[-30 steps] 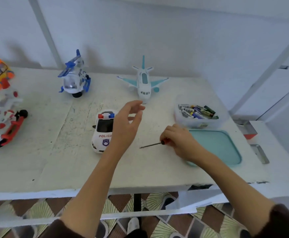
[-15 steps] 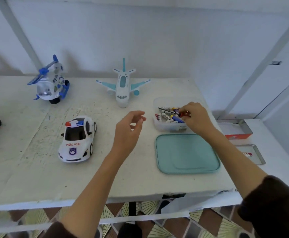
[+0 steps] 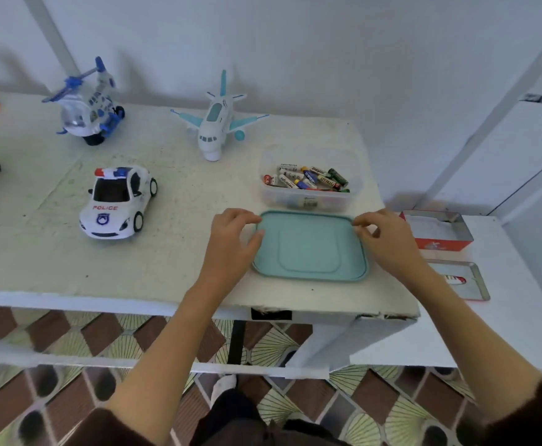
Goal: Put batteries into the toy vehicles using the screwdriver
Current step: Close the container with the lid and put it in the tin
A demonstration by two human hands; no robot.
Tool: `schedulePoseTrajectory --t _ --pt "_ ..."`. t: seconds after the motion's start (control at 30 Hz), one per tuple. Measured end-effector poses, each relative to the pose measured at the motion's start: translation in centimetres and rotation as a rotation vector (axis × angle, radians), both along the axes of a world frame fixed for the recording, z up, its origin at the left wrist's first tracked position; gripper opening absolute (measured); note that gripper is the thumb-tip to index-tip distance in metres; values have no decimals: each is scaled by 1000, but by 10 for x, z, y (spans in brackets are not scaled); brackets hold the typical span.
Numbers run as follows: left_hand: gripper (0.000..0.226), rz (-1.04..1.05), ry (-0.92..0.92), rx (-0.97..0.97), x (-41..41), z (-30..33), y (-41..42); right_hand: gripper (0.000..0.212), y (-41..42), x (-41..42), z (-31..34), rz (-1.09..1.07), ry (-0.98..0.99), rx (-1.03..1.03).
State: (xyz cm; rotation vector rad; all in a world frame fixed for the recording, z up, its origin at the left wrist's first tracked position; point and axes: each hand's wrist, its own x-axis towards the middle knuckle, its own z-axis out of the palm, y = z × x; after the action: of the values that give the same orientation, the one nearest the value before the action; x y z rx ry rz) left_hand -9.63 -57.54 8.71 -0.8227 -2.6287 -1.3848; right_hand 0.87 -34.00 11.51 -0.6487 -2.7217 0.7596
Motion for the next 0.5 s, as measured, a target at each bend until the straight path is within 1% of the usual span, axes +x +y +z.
schedulePoseTrajectory --t 0.13,0.2,0.27,0.37,0.5 --pt "31 7 -47 -156 15 0 -1 20 -8 6 5 59 -50 -25" --pt "34 -6 -88 -167 18 4 -1 22 -12 9 9 83 -84 -43" --pt "36 -15 -106 -139 23 8 -1 21 -16 13 12 88 -64 -94" --pt "46 10 -69 -65 30 14 -3 20 -22 24 20 100 96 -143" --pt "56 48 -15 130 39 27 -6 31 -28 33 34 68 350 -226"
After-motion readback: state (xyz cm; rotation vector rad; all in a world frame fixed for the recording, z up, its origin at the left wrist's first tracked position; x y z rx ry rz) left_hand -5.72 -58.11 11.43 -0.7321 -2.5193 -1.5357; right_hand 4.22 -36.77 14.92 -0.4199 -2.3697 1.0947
